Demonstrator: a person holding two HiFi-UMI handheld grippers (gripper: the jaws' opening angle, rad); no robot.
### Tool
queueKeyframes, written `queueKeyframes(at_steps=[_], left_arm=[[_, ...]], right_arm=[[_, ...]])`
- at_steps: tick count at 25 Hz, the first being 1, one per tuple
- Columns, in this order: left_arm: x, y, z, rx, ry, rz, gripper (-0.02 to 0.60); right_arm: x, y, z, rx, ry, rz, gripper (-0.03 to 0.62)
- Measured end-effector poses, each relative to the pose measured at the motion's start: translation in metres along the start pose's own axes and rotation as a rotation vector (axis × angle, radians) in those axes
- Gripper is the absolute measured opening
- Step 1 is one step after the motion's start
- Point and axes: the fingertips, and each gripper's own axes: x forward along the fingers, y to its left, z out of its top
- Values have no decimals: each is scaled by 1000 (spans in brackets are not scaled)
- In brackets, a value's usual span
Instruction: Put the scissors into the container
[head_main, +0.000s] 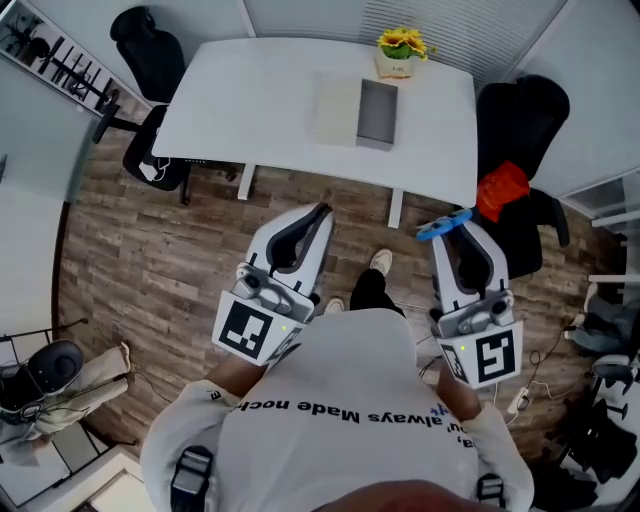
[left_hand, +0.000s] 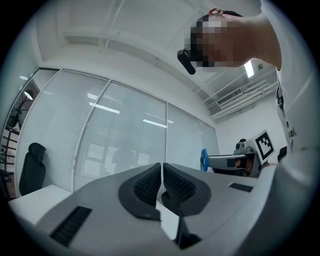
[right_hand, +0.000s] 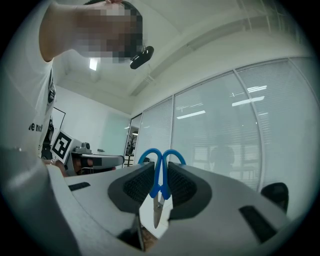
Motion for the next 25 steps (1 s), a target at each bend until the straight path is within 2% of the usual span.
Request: queueKeyframes(at_steps=[14, 21, 25], left_arm=[[147, -9, -27, 16, 8, -66, 31], [216, -10, -38, 21, 12, -64, 31], [246, -10, -45, 22, 8, -36, 31]], right_arm=[[30, -136, -10, 18, -9, -51, 93], [50, -204, -17, 29, -12, -48, 94], [60, -235, -22, 34, -15, -26, 94]])
